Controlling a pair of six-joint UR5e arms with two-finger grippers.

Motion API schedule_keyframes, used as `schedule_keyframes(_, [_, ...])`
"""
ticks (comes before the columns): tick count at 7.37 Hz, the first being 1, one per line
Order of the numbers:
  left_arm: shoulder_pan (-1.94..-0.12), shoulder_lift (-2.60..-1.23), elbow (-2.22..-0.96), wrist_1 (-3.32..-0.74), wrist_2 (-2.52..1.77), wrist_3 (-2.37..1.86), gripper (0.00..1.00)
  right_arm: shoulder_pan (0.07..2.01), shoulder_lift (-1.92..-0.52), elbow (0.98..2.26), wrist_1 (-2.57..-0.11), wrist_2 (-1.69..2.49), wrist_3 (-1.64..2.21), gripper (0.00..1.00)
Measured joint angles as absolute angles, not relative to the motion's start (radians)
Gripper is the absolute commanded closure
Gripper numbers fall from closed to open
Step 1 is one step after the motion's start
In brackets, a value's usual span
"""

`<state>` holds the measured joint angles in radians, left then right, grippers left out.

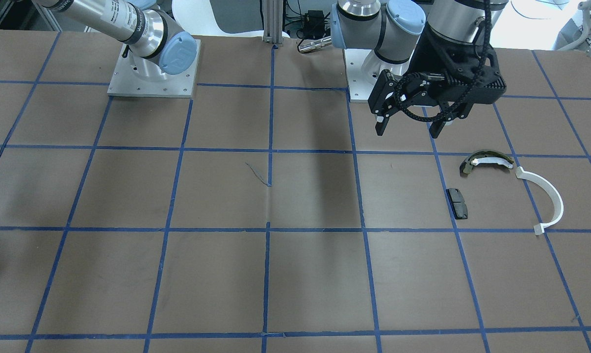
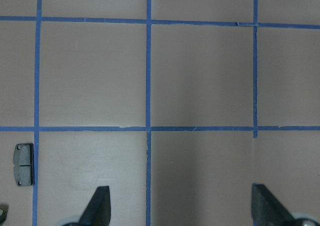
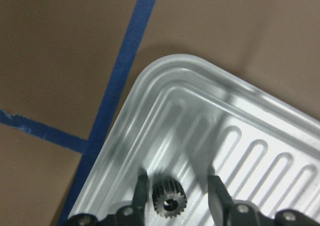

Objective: Place bearing gear from tray to pile

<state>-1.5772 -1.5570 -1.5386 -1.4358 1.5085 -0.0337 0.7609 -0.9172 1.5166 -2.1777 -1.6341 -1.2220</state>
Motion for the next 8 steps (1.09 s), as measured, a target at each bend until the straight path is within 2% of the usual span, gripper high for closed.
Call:
schedule_keyframes(1, [-1.577,-1.557,-1.539,-1.436,1.508,-0.034,0.0,0.761,-0.918,1.516,-2.176,-1.635,-1.222,1.0])
schedule_keyframes(4, [-1.576,-1.557,-1.539,-1.436,1.508,-0.034,0.0,0.763,-0.936,1.51,-2.156,-1.682,-1.228,1.0])
schedule_keyframes(6, [-1.576,-1.557,-1.539,-1.435,1.508,-0.034,0.0,0.808,-1.037,1.508,-2.049,-1.684,-1.18,1.0])
schedule_keyframes(8, [-1.575,-1.557,-1.538,-1.434,1.508,-0.034,0.0,0.956,-1.15,1.51,-1.917,-1.674,-0.961,1.0])
